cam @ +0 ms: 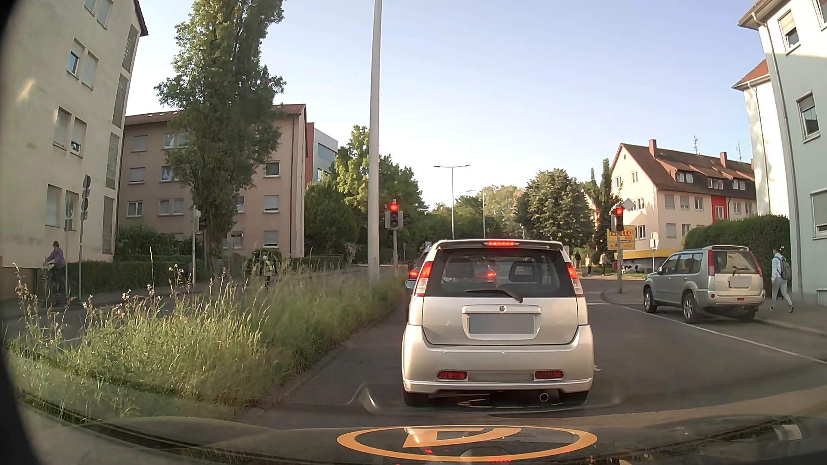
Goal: Follow the waypoints while adhering to traffic rules and regulations
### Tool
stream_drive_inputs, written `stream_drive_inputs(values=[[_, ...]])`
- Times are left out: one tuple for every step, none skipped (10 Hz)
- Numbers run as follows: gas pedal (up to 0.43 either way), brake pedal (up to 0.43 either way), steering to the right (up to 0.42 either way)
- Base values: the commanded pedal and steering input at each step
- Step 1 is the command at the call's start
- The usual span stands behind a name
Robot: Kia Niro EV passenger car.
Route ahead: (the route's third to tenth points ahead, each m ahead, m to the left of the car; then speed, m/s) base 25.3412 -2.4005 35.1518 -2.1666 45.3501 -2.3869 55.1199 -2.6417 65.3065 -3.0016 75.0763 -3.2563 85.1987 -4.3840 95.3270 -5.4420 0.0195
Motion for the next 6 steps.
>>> stream_drive_inputs(values=[[0.000,0.201,0.001],[0.000,0.201,0.001],[0.000,0.201,0.001],[0.000,0.207,0.001],[0.000,0.213,0.001],[0.000,0.220,0.001]])
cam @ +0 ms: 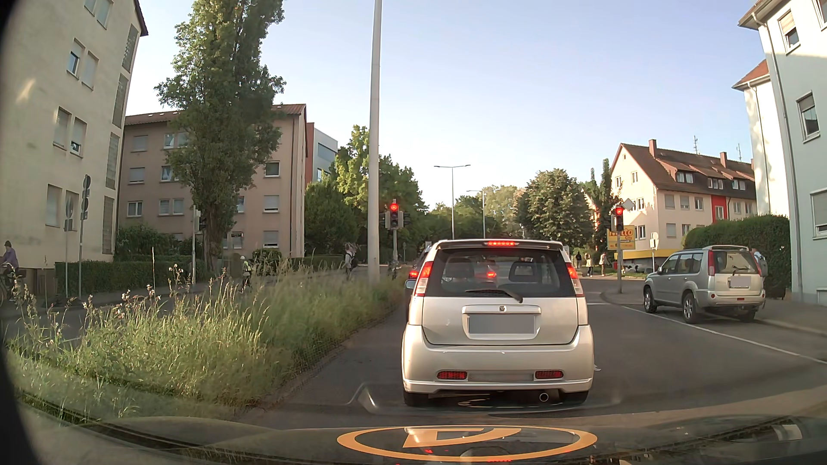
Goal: Follow the waypoints while adhering to traffic rules and regulations
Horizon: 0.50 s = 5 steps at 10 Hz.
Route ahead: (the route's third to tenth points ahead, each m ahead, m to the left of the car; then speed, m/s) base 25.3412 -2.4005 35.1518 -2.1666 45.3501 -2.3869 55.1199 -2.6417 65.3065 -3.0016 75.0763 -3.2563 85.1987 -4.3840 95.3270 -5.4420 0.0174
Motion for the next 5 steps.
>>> stream_drive_inputs(values=[[0.000,0.226,0.001],[0.000,0.232,0.001],[0.000,0.238,0.001],[0.000,0.238,0.001],[0.000,0.244,0.001]])
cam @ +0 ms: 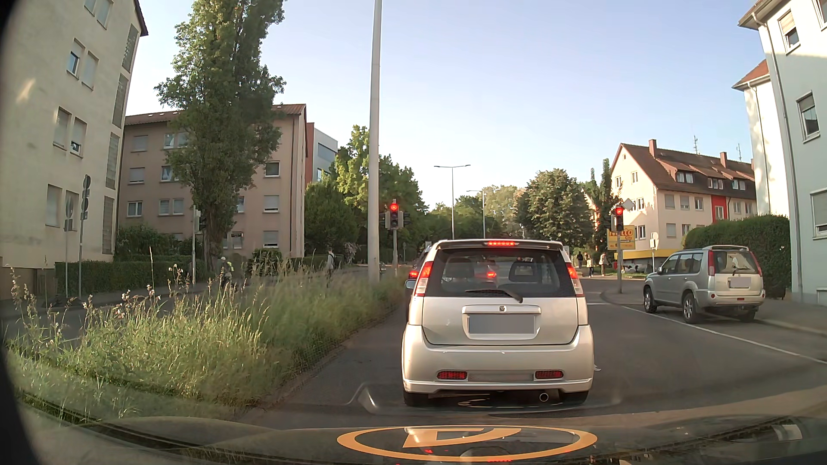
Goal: Follow the waypoints while adhering to traffic rules and regulations
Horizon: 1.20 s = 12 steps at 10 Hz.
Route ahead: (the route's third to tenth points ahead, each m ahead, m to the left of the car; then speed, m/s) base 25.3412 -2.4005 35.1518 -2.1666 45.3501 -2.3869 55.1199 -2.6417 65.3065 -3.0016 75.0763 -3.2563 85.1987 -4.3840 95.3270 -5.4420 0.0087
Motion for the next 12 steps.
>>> stream_drive_inputs(values=[[0.000,0.244,0.001],[0.000,0.244,0.001],[0.000,0.244,0.001],[0.000,0.244,0.001],[0.000,0.244,0.001],[0.000,0.244,0.001],[0.000,0.244,0.001],[0.000,0.244,0.001],[0.000,0.244,0.001],[0.000,0.244,0.001],[0.000,0.244,0.001],[0.000,0.244,0.001]])
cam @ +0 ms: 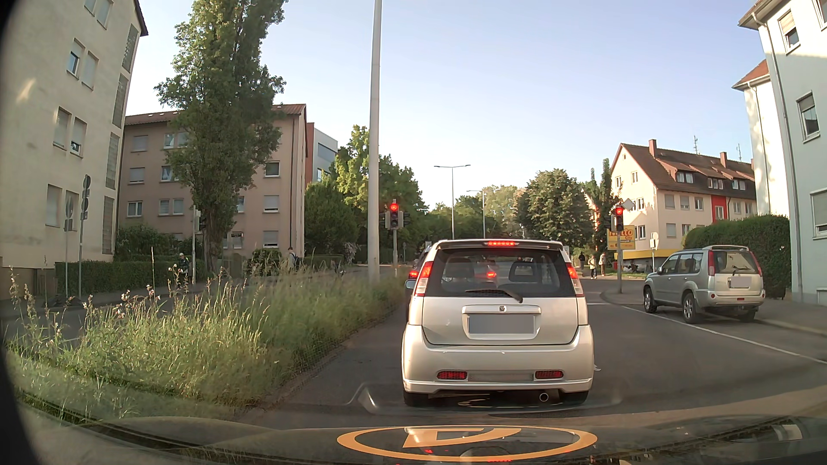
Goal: Follow the waypoints while adhering to traffic rules and regulations
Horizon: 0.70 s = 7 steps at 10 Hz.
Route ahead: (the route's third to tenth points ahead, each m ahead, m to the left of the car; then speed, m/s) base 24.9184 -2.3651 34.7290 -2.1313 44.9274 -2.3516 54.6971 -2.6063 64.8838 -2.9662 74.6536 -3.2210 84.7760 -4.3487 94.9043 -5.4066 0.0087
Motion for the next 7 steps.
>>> stream_drive_inputs(values=[[0.000,0.244,0.001],[0.000,0.244,0.001],[0.000,0.244,0.001],[0.000,0.244,0.001],[0.000,0.244,0.001],[0.000,0.244,0.001],[0.000,0.244,0.001]])
